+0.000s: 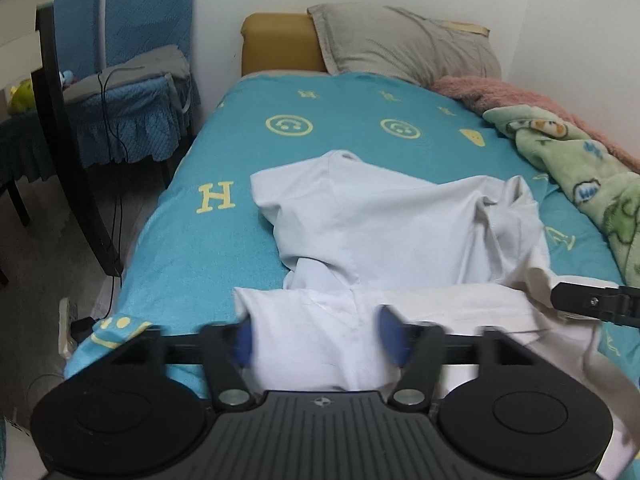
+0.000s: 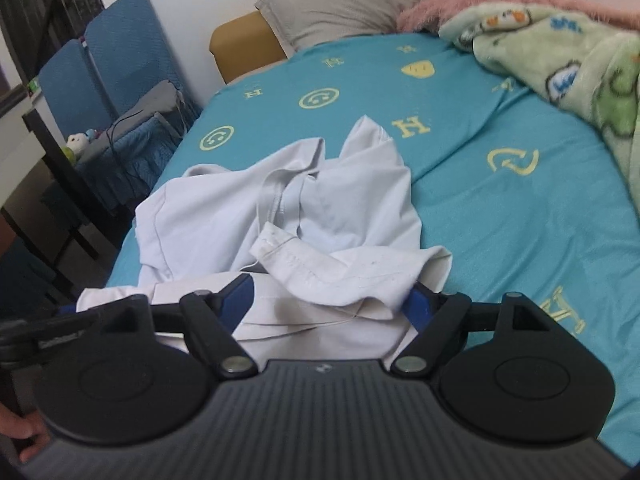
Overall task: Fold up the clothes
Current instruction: 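Open both tools to release the folded hem onto the shirt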
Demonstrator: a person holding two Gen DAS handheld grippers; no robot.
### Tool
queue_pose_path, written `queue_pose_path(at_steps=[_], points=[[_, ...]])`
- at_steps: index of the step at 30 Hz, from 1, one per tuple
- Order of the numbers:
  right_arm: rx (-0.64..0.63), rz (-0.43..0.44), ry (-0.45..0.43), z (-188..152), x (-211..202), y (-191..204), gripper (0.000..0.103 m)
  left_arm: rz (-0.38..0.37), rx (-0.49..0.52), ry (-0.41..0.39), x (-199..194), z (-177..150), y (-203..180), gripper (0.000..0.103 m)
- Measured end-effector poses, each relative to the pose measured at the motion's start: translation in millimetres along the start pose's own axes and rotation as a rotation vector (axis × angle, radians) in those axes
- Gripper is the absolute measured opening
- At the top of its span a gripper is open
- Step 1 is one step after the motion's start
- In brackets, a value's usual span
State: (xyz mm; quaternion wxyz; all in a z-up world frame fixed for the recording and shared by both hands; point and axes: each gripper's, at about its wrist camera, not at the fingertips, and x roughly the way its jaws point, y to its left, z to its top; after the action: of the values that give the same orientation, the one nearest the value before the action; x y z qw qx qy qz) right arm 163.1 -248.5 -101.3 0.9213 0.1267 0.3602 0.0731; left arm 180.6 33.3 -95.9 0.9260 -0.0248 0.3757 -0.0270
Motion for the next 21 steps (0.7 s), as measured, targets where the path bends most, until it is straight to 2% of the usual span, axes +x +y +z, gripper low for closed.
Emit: queue_pose_path(at_steps=[6,8,15,18,21], points=[[0.050,-0.035,-0.019,-4,-39,2,0.079,-0.027,0.023,-0.012,-49,-13,-5,0.082],[0.111,-0.028,-0.001,-9,-56,-4,0.079,-0.044,0.025,-0.003,-66,-18,-7,0.082],[0.344,0.085,0.000,-35,-111,-37,0.079,-0.123,0.005,0.051,-108,-43,-22,0.083],[0.461,0.103,0.021,-51,-120,-53,0.079,-0.125,-0.008,0.083,-113,-56,-28,0.083],[0.581,0.106,0.092,-71,-117,-68,0.079,-0.099,-0.040,0.081,-115,-59,-25,0.083]])
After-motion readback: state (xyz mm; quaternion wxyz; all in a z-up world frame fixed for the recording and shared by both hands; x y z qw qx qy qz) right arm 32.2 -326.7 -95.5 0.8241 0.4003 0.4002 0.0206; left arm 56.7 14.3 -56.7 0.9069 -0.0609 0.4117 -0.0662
